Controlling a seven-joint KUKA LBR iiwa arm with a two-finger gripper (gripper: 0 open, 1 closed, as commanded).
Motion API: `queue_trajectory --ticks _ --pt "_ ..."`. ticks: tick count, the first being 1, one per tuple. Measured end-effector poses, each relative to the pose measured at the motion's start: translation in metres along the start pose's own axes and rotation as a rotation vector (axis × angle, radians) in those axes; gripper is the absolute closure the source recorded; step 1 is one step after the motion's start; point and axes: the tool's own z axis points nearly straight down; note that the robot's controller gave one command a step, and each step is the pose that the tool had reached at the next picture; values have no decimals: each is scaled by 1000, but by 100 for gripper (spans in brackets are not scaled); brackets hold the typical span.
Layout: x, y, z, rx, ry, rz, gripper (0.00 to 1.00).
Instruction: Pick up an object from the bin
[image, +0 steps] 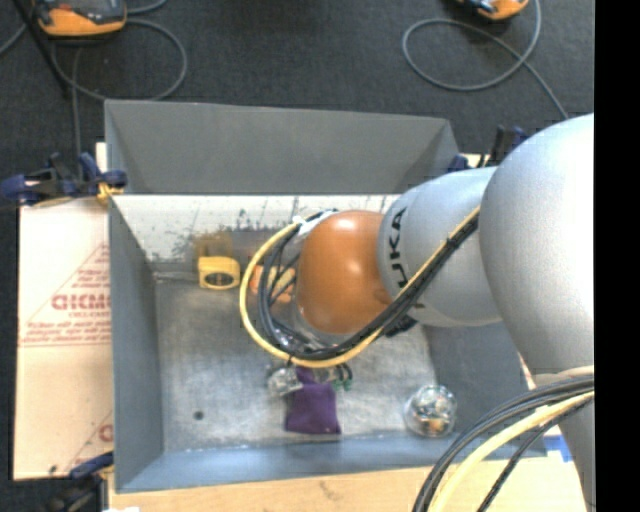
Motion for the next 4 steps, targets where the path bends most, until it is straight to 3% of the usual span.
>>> queue_trajectory --ticks 1,2,3,4 --pt "0 0 0 0 -1 1 100" --pt "31 -10 -55 -2 -17 181 0" --pt "31 -10 -54 -2 -15 182 0" --pt "3 -61 -1 -4 -4 16 100"
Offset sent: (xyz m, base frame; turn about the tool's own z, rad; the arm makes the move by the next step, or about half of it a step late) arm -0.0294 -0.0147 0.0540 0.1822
